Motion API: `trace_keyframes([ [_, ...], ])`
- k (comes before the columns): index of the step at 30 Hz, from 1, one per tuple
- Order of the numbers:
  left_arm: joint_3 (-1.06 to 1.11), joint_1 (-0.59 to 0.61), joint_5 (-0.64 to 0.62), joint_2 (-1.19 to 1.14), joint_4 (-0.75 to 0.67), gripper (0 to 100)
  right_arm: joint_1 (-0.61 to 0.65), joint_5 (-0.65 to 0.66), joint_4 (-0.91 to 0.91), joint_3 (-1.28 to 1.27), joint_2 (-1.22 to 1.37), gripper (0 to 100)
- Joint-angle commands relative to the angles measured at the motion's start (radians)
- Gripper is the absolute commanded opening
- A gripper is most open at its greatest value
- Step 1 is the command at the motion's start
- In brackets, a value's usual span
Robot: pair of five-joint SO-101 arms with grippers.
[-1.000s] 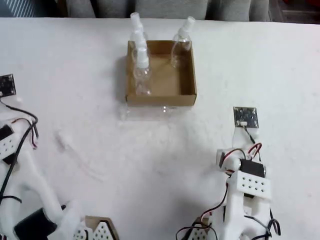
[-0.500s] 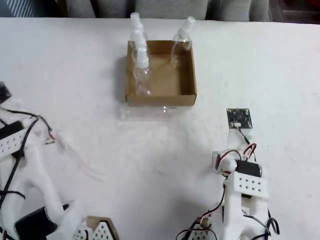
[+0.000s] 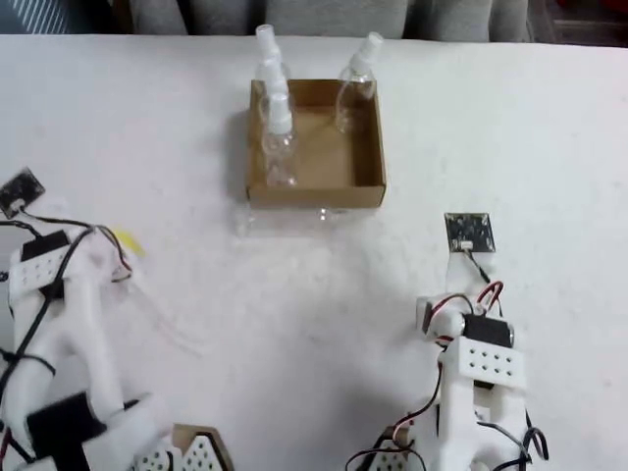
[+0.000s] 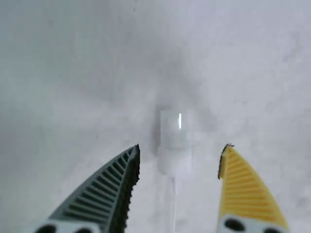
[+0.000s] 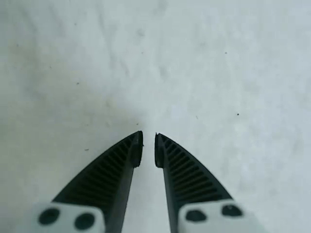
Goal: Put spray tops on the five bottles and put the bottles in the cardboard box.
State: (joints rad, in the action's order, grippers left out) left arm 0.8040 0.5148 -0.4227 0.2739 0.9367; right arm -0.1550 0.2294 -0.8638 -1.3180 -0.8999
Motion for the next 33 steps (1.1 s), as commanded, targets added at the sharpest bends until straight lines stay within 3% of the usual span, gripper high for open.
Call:
trace_keyframes([
  [1, -0.063, -0.013, -0.009, -0.15, -0.003, 26, 0.012, 0.012, 0.012, 0.009, -0.01, 2.1],
  [6, -0.144, -0.015, -0.008, -0.295, 0.005, 22, 0.012, 0.012, 0.012, 0.009, -0.012, 2.1],
  [10, -0.155, -0.015, 0.038, -0.305, 0.006, 0, 0.008, 0.012, 0.012, 0.009, -0.015, 2.1],
  [13, -0.155, -0.036, 0.083, -0.303, 0.008, 8, 0.008, 0.012, 0.012, 0.009, -0.015, 2.1],
  [17, -0.18, -0.073, 0.087, -0.303, 0.044, 2, 0.007, 0.012, 0.012, 0.009, -0.015, 2.1],
  [21, -0.298, -0.14, 0.084, -0.303, 0.195, 2, -0.001, 0.012, 0.012, 0.009, -0.015, 2.1],
  [26, -0.494, -0.315, 0.084, -0.302, 0.397, 2, -0.053, 0.012, 0.015, 0.011, -0.018, 2.1],
  [33, -0.608, -0.7, 0.044, -0.303, 0.431, 2, -0.136, 0.012, 0.076, 0.011, -0.016, 1.9],
])
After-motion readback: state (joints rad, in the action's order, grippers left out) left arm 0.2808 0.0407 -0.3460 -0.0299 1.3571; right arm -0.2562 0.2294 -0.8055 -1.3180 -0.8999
